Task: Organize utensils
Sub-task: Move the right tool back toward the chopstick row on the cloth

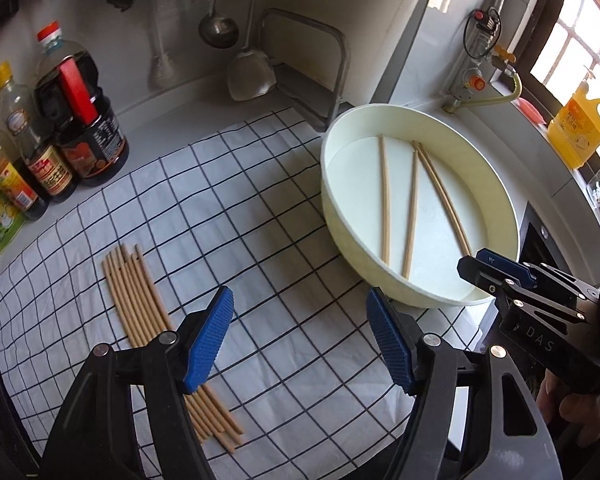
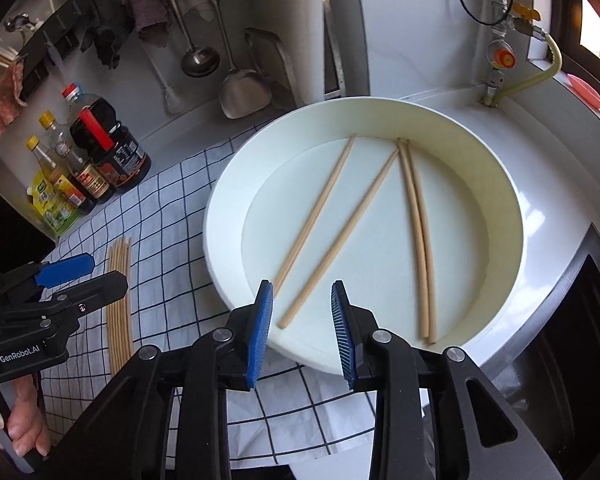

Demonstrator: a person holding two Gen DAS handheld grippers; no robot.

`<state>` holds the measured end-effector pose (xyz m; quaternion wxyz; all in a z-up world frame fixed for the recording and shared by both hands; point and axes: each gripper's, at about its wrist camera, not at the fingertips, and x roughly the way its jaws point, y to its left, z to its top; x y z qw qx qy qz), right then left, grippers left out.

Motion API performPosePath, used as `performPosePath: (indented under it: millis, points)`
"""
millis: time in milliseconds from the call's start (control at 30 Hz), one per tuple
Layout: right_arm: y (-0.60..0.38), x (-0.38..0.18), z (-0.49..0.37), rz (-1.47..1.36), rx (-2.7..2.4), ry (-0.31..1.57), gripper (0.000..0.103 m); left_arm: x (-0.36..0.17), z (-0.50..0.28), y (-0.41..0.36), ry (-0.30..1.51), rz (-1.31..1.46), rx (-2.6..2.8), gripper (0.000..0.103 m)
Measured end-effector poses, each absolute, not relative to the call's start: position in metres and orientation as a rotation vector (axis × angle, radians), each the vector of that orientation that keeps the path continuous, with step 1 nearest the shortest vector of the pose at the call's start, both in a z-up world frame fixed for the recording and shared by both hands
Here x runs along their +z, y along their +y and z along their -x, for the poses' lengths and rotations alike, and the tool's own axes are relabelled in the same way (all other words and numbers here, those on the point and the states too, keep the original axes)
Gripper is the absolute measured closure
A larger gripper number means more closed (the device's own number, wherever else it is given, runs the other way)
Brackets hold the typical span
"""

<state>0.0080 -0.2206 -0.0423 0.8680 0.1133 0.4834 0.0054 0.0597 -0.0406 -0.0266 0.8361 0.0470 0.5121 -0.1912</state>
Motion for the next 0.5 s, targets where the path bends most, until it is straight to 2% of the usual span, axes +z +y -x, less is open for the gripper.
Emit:
performPosePath:
  millis: [500]
  points:
    - [-0.12, -0.064, -0.003, -0.12, 0.184, 1.081, 0.073, -0.058, -0.032, 0.072, 1.134, 0.008, -0.202, 0.033]
